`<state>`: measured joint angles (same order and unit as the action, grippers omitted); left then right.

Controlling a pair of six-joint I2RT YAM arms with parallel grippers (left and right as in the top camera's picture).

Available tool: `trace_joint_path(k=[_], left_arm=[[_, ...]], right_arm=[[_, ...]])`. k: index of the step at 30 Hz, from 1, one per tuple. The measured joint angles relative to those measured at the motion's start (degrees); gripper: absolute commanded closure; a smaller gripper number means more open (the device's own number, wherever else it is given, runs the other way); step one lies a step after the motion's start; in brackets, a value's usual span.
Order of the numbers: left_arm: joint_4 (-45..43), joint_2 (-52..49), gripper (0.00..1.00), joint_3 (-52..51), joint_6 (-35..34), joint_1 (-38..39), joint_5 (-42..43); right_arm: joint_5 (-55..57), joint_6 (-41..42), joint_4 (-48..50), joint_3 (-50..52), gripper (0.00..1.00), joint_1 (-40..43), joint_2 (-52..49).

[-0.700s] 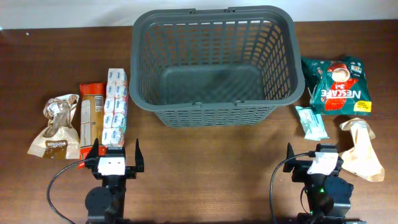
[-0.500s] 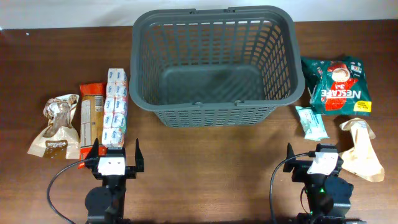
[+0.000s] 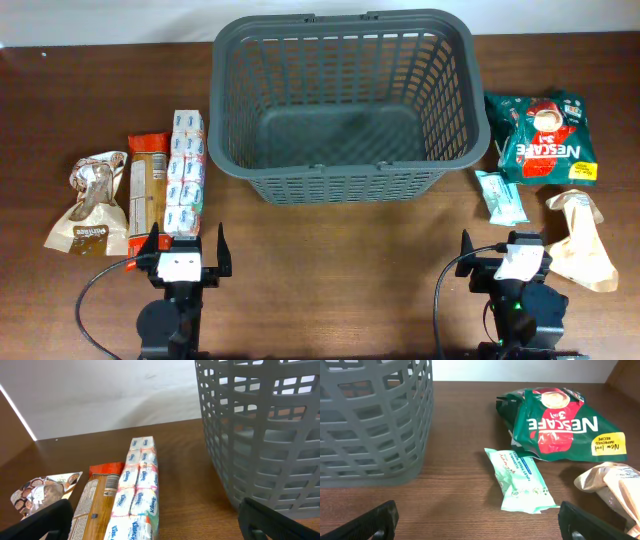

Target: Pack container

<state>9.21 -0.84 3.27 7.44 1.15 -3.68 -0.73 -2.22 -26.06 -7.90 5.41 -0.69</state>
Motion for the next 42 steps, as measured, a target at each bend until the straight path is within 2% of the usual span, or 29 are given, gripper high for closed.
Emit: trace_joint_path(k=[24,27,34,38,42], left_arm=[[0.00,0.00,0.01,0.00,0.00,0.00,0.00],[-0.02,0.00,0.01,0.00,0.00,0.00,0.00],[0.00,0.00,0.01,0.00,0.00,0.00,0.00],[-0.02,0.00,0.01,-0.02,0.00,0.00,0.00],[0.00,-0.02,0.01,-0.07,0.00,0.00,0.00]], right_arm=[[-2.05,0.26,0.63,0.00,0.01,0.00,0.00],[-5.81,2.40,0.37,0.00,0.01,0.00,0.00],[-10.21,14.88,2.84,-0.15,0.01,0.00,-0.31],[-5.77,17.49,2.93,-6.05,0.01,0.81,-7.65],[-2.91,16.20,-0.22,-20.94,0.01,6.62,-22.93]])
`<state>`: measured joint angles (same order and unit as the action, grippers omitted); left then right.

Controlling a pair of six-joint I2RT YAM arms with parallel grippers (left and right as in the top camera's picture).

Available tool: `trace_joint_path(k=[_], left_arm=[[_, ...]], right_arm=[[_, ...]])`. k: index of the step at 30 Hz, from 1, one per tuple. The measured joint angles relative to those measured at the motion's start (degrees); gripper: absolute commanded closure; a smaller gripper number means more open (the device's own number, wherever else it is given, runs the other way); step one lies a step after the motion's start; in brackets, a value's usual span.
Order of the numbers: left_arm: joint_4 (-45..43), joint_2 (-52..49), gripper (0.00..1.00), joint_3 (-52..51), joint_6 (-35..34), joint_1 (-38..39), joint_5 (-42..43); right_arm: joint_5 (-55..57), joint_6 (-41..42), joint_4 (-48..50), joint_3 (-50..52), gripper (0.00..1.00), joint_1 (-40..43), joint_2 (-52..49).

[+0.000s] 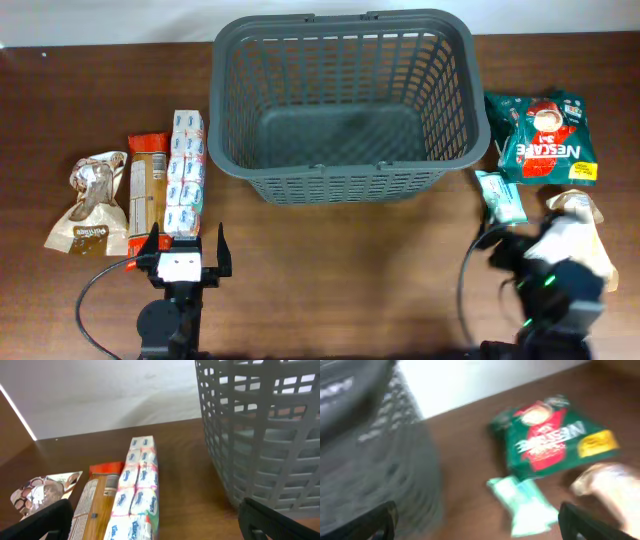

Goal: Pack container
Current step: 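Reach the right gripper to the green Nescafe bag and grasp it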

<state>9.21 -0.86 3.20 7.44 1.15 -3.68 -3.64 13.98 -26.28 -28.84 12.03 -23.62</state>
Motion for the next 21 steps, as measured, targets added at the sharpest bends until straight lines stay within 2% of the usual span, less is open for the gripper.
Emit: trace_joint_path(k=[6,12,17,21], left_arm=[[-0.07,0.02,0.01,-0.11,0.00,0.00,0.00],[0.00,0.02,0.01,-0.17,0.00,0.00,0.00],[0.02,0.02,0.01,-0.17,0.00,0.00,0.00],[0.02,0.02,0.01,-0.17,0.00,0.00,0.00]], right_arm=[[-2.75,-5.20,-13.92,-31.36,0.01,12.46,-26.49],[-8.35,-6.75,-24.28,-58.34,0.01,19.04,-44.92],[-9.55,-8.31,-29.90,-72.37,0.01,19.47,-57.44],[-8.63,-9.68,-33.70,-77.02,0.01,18.51,-68.32]])
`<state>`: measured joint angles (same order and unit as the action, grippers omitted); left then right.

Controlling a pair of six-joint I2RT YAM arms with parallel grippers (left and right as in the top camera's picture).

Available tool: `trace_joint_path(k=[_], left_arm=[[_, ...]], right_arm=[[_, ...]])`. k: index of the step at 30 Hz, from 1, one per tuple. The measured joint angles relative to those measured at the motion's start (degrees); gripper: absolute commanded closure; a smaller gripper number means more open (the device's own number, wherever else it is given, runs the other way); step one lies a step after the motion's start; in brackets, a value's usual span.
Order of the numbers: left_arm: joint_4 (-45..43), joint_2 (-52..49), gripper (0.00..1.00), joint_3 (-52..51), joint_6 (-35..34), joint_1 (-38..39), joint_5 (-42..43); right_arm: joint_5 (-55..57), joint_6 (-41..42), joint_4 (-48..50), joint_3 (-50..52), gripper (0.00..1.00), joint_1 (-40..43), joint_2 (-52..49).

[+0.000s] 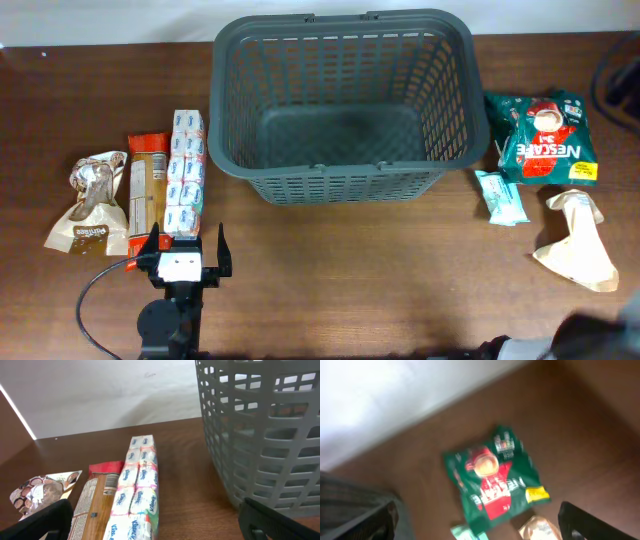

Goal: Pack container
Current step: 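Reach the right gripper to the green Nescafe bag and grasp it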

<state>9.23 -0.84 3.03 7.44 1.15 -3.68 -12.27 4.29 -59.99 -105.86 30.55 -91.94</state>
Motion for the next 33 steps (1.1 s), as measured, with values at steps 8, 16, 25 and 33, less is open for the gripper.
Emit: trace_joint_path(k=[8,16,25,33], left_arm=[[0.00,0.00,0.01,0.00,0.00,0.00,0.00],[0.00,0.00,0.01,0.00,0.00,0.00,0.00],[0.00,0.00,0.01,0.00,0.00,0.00,0.00],[0.00,0.00,0.01,0.00,0.00,0.00,0.00]], right_arm=[[11.54,-5.79,-0.61,-0.20,0.01,-9.18,-19.15],[20.06,-10.34,5.33,-0.22,0.01,-15.72,-27.76],[23.43,-10.03,7.76,-0.24,0.03,-15.61,-38.34],[25.33,-5.27,8.44,-2.25,0.91,-15.61,-40.35]])
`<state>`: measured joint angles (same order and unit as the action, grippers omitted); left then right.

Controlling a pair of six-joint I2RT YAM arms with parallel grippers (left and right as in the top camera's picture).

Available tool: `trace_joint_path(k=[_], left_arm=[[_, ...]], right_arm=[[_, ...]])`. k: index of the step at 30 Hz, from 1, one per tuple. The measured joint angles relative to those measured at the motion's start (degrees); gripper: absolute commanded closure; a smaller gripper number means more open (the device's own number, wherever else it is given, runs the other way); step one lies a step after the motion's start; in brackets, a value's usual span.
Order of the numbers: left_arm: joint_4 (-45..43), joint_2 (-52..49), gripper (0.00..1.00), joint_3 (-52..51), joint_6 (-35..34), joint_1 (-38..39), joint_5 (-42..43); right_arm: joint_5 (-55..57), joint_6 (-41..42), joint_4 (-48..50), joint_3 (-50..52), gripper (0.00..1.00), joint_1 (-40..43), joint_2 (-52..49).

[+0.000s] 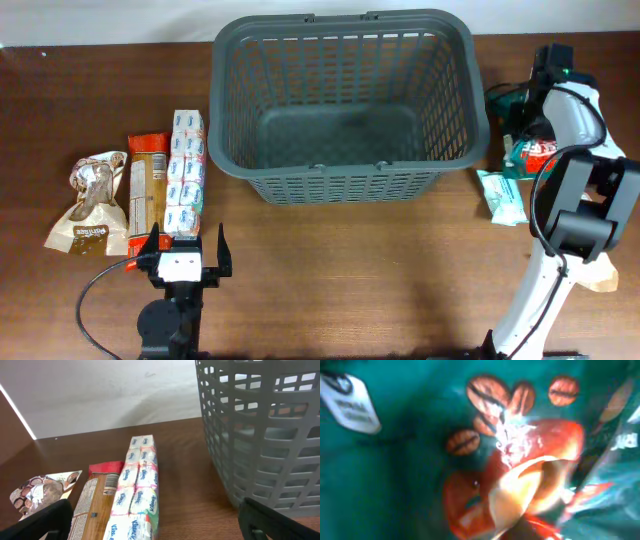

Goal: Pack container
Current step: 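Reach the right gripper to the green Nescafe bag and grasp it, then carry the Nescafe bag into the grey basket and release it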

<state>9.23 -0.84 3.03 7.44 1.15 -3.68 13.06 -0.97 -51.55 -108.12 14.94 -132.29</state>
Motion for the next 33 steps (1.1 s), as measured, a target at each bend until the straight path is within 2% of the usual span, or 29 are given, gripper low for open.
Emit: trace_joint_path(k=[1,7,12,17,24,28,33], left_arm=[[0.00,0.00,0.01,0.00,0.00,0.00,0.00],[0.00,0.00,0.01,0.00,0.00,0.00,0.00],[0.00,0.00,0.01,0.00,0.00,0.00,0.00],[-0.02,-0.02,0.01,0.00,0.00,0.00,0.00],[0.00,0.00,0.01,0.00,0.00,0.00,0.00],[0.00,0.00,0.01,0.00,0.00,0.00,0.00],[-0.02,0.00,0.01,0.00,0.00,0.00,0.00]], right_arm=[[0.07,0.61,0.00,-0.13,0.97,0.00,-0.04],[0.17,2.73,-1.64,-1.42,0.97,0.15,-0.20],[-1.68,3.76,-10.14,-8.46,0.96,1.07,-1.33],[-3.52,4.20,-20.83,-23.98,0.96,2.51,-1.49],[-3.04,4.00,-30.05,-53.70,0.96,1.57,-0.31],[-3.02,3.13,-35.47,-66.84,0.96,-3.56,2.73],[-3.50,0.98,-34.69,-69.55,0.97,-18.16,10.08]])
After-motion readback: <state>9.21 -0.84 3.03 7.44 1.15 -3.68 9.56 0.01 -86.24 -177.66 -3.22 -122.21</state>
